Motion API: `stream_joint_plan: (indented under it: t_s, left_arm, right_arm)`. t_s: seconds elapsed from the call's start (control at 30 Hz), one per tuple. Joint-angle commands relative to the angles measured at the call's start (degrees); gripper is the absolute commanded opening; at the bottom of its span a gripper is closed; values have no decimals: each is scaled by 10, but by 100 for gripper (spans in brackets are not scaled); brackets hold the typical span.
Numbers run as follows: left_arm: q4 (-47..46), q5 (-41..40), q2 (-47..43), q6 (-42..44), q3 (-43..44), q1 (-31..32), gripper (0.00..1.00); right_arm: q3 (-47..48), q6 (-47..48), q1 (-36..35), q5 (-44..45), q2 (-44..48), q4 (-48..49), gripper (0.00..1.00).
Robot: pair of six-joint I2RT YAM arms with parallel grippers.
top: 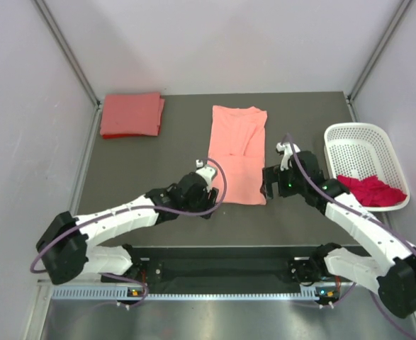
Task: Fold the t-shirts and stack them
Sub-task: Fold the tshirt
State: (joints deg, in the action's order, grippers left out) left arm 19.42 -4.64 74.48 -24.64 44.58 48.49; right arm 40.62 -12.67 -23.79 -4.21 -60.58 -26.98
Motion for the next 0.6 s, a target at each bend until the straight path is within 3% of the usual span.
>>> stream_joint_plan:
  t_s: [0.0,0.13,0.17,0.3,0.4,0.57]
  left_arm:
    - [-84,-86,-65,117,-48,41,63]
    - [-118,-50,-126,207,-96,42,61]
    - [-126,-26,-136,268,-106,42,60]
    - [-125,-28,-184,381,-134,47,59]
    - [-124,-33,-182,447,-144,47,56]
    - [-144,-81,-195,410,-122,45,56]
  right_arm:
    - [35,93,-42,39,37,45,100]
    - [61,229,-72,39,61,47,100]
    - [34,321,-79,38,90,73,100]
    - [-56,565,-107,-25,164,80,100]
    - [-109,610,-107,-29,197,82,100]
    - [-147,635,-123,-89,241,70,100]
